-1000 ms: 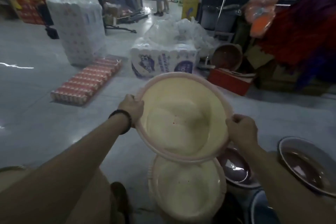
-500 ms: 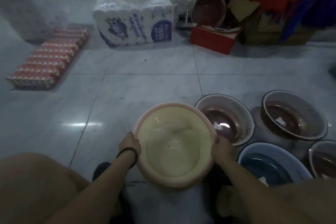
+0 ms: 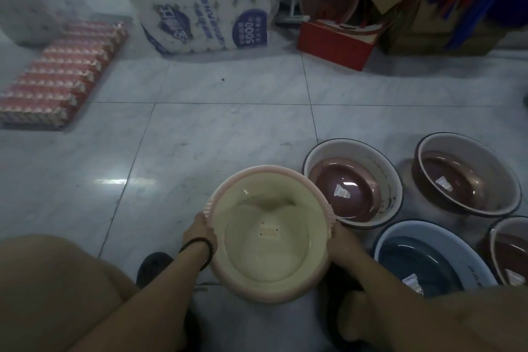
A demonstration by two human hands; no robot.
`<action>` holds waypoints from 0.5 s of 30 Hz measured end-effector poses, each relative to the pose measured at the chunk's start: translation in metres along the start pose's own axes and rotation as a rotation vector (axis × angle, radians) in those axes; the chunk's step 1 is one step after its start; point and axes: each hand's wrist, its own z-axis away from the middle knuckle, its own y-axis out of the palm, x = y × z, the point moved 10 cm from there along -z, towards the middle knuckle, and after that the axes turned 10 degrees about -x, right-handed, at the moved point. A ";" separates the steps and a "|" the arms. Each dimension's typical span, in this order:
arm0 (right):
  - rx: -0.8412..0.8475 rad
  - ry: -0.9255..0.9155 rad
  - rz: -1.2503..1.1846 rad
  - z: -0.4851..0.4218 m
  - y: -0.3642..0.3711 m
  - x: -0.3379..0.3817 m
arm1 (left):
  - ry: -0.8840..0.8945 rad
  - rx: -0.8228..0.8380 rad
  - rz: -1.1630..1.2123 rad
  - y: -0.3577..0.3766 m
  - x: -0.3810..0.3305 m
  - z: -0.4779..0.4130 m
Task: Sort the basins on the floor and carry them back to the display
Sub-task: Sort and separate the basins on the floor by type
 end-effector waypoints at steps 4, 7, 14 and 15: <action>0.043 0.052 0.054 0.003 0.005 0.006 | -0.008 0.101 -0.012 -0.001 -0.007 0.010; -0.057 -0.042 0.155 0.016 -0.008 0.043 | 0.029 0.089 0.007 -0.026 -0.028 0.025; -0.167 -0.662 -0.159 0.181 -0.068 0.271 | 0.578 0.031 -0.063 -0.199 -0.133 0.115; -0.161 -0.756 -0.221 0.218 -0.075 0.300 | 0.626 -0.010 -0.041 -0.238 -0.133 0.131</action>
